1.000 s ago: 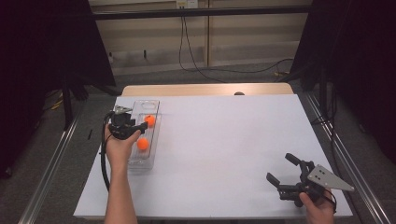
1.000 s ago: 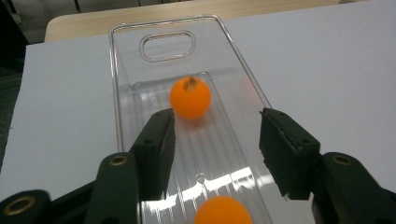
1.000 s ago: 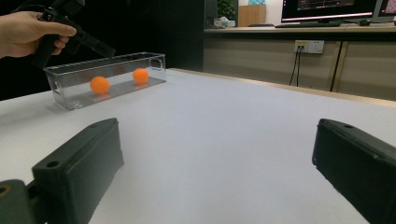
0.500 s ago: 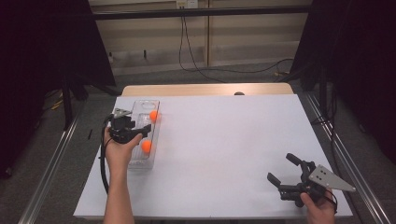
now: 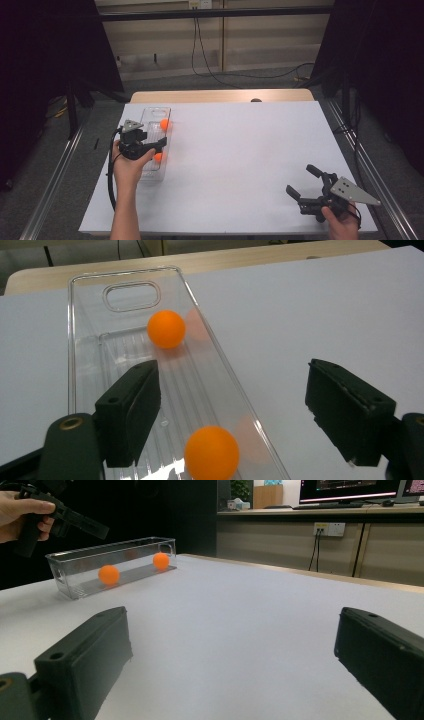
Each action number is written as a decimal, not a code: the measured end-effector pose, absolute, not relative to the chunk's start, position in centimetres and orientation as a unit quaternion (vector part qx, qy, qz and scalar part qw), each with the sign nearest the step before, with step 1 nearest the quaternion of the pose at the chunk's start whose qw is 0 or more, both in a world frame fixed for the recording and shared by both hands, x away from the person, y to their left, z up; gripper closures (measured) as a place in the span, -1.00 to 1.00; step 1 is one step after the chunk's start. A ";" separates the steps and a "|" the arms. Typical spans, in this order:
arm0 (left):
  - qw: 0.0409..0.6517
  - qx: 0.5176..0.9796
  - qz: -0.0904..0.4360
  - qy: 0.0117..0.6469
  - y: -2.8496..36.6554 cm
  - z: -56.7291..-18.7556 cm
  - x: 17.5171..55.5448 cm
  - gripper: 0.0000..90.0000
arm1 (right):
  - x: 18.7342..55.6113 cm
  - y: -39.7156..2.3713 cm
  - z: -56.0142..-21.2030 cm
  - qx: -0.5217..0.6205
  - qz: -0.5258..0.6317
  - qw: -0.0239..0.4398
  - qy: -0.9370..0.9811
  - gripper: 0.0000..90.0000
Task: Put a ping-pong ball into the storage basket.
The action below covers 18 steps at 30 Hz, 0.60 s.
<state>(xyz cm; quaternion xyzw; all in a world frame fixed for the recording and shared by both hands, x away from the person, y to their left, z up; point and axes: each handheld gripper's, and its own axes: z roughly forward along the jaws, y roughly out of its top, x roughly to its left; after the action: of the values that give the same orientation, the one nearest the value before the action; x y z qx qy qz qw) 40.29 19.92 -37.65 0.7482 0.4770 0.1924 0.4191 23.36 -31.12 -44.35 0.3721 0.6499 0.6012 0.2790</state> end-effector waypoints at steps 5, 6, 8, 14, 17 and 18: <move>0.430 0.744 0.188 0.476 20.2 -37.7 39.5 -0.53 | 23.4 -31.1 -44.3 0.372 0.600 0.279 0.650 -0.97; 0.433 0.742 0.187 0.476 20.2 -37.8 39.4 -0.53 | 23.4 -31.1 -44.3 0.372 0.600 0.279 0.651 -0.97; 0.438 0.741 0.189 0.472 20.3 -37.8 39.0 -0.53 | 23.4 -31.1 -44.4 0.372 0.600 0.279 0.651 -0.97; 0.460 0.739 0.193 0.453 20.2 -37.4 37.9 -0.60 | 23.3 -31.1 -44.3 0.372 0.600 0.281 0.650 -0.97; 0.469 0.737 0.191 0.448 20.2 -37.4 37.5 -0.60 | 23.3 -31.1 -44.3 0.372 0.600 0.280 0.650 -0.97; 0.470 0.736 0.191 0.448 20.3 -37.4 37.4 -0.62 | 23.3 -31.1 -44.3 0.372 0.600 0.280 0.650 -0.97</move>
<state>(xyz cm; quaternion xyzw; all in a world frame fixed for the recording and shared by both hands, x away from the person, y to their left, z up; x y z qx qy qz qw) 37.40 20.28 -37.44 0.7359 0.4482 0.1910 0.4703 23.28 -31.08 -44.30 0.3724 0.6502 0.5999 0.2804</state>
